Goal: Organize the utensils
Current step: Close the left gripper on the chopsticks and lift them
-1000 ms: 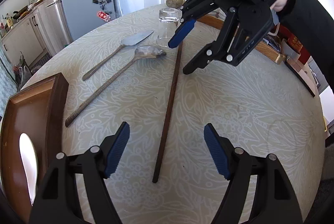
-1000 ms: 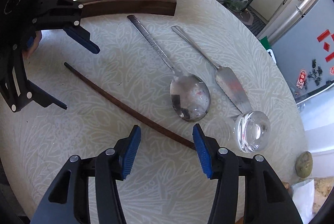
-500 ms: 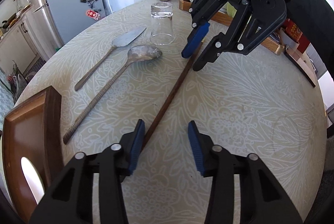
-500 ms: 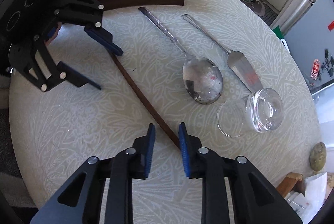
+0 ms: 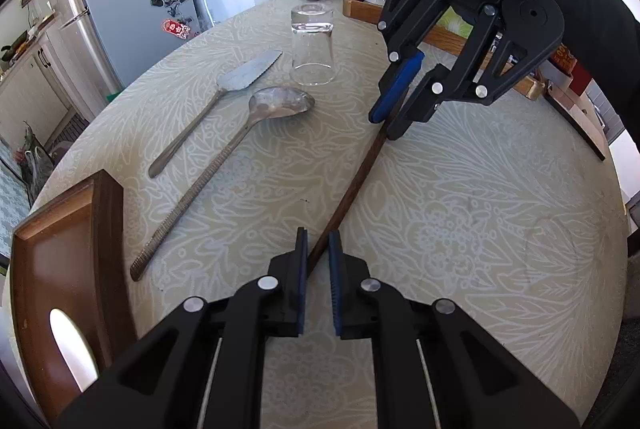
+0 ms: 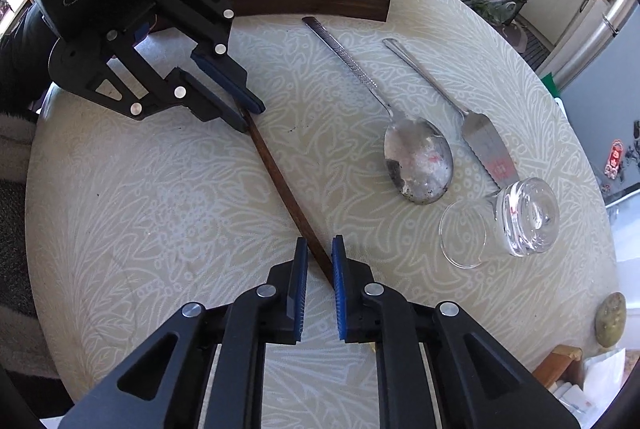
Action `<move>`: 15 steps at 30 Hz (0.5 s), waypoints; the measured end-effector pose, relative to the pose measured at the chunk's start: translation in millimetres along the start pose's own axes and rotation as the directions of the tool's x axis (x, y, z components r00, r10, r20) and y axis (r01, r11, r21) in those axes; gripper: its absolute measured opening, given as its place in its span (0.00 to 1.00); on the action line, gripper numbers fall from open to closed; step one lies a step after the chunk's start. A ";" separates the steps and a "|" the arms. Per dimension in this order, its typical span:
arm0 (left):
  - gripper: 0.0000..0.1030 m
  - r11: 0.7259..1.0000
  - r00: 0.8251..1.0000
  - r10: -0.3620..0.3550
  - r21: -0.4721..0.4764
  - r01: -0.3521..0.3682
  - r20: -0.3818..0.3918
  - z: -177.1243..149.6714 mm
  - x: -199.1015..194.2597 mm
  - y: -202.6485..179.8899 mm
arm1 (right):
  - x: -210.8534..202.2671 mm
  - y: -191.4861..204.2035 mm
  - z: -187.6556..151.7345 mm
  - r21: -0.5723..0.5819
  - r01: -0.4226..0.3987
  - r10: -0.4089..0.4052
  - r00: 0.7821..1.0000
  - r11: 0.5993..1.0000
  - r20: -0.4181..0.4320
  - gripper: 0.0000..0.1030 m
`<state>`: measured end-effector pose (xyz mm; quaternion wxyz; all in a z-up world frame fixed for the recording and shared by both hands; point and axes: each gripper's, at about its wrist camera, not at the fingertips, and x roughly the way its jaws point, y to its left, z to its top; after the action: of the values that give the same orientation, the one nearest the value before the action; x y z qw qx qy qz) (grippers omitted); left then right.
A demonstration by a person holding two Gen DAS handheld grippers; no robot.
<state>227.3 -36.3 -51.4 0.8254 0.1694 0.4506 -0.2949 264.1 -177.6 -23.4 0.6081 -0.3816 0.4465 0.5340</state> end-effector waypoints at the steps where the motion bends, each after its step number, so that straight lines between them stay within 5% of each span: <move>1: 0.09 1.000 1.000 0.003 0.006 -0.003 0.000 0.3 -0.9 -1.8 | -1.5 -0.3 -0.2 -0.001 0.001 -0.001 1.000 1.000 0.004 0.12; 15: 0.09 0.997 0.994 0.081 -0.024 -0.079 0.070 -17.1 -58.9 6.8 | -33.5 16.3 42.4 -0.073 0.051 -0.048 0.998 0.996 0.049 0.12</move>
<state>195.9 -2.0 -10.9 0.8538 0.1678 0.4170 -0.2625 252.7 -145.8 21.7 0.6169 -0.4022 0.4021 0.5441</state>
